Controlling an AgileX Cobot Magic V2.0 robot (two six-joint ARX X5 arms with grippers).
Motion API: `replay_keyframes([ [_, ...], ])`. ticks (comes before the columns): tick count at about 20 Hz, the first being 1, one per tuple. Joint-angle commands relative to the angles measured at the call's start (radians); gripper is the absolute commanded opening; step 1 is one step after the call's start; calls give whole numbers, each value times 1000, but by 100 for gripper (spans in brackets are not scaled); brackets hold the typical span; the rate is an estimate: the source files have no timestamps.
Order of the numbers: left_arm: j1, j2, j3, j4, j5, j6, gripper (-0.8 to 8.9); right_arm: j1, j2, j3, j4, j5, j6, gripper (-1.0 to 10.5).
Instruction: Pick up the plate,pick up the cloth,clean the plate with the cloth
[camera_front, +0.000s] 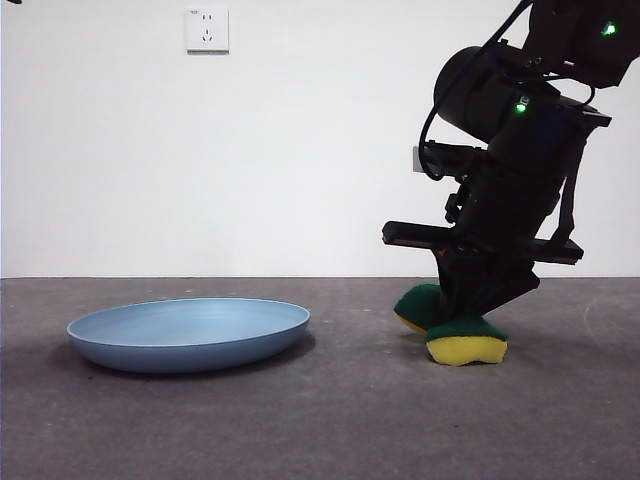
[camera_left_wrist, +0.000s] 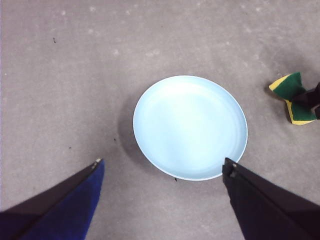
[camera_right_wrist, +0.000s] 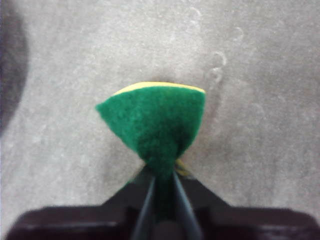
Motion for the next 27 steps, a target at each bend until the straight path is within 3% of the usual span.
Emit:
replay_keyframes([
  [1, -4, -3, -5, 0, -1, -7, 396, 2, 10, -6, 1, 0, -7, 439],
  [2, -4, -3, -5, 0, -1, -7, 396, 2, 10, -6, 1, 0, -7, 574],
  [3, -4, -3, -5, 0, -1, -7, 396, 2, 10, -6, 1, 1, -6, 641],
  [14, -4, 2, -5, 13, -3, -6, 396, 2, -12, 12, 0, 0, -6, 634],
  [21, -4, 76, -5, 89, -6, 5, 396, 3, -212, 13, -90, 1, -6, 622],
  [24, -4, 133, -5, 129, -6, 25, 382, 3, -335, 13, -177, 0, -6, 437],
  [25, -4, 148, -5, 138, -6, 29, 338, 3, -369, 13, -200, 0, -8, 358],
  [27, -4, 177, -5, 143, -6, 52, 129, 3, -442, 13, -248, 0, -10, 127],
])
